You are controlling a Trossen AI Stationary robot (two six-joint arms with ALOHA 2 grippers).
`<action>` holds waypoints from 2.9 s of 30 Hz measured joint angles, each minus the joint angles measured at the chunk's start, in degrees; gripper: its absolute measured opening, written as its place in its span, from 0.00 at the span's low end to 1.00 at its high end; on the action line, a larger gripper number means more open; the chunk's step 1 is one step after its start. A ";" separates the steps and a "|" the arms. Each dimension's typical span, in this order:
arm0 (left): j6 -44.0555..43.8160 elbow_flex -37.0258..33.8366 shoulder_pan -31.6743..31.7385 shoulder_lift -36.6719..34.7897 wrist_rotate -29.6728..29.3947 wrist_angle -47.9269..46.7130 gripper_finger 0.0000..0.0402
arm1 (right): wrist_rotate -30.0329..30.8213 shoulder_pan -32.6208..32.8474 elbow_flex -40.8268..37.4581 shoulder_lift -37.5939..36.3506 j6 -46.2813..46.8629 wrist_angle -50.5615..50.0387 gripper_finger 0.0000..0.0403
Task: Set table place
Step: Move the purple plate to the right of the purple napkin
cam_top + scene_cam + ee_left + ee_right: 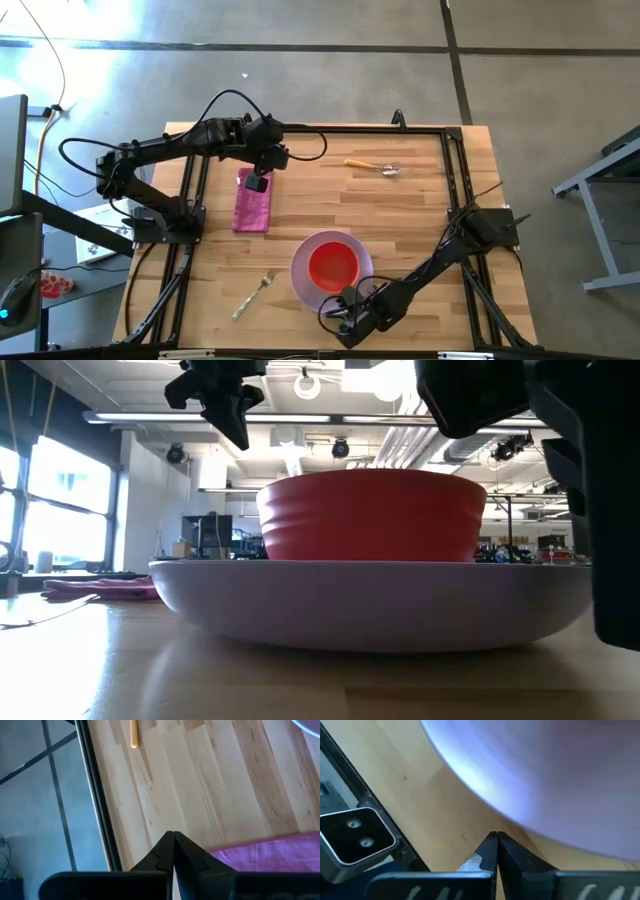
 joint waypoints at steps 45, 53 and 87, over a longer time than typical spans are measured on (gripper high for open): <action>-1.63 -0.02 -0.02 -2.13 0.01 -10.02 0.00 | 7.86 -26.32 -3.20 -21.96 -33.54 -21.99 0.00; -9.53 -9.49 0.87 -5.61 5.19 -10.92 0.00 | 8.22 -34.01 -6.09 -32.56 -40.42 -20.67 0.00; -43.36 -37.57 -16.52 5.93 17.31 26.23 0.00 | 7.76 -44.54 -6.09 -47.42 -56.74 -27.07 0.00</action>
